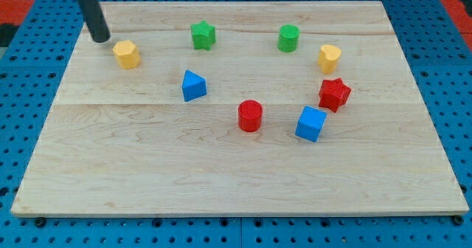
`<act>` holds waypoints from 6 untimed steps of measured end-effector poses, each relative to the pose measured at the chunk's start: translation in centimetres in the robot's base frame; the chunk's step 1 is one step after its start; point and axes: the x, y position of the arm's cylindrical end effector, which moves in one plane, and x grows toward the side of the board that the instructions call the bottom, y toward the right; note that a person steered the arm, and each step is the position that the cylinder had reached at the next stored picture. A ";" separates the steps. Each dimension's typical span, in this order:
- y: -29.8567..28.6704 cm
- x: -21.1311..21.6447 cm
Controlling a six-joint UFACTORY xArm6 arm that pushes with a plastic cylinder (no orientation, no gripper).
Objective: Push the yellow hexagon bottom left to the green star
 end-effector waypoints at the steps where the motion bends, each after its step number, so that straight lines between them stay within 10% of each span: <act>1: -0.5 3.2; 6: 13.4 -1.7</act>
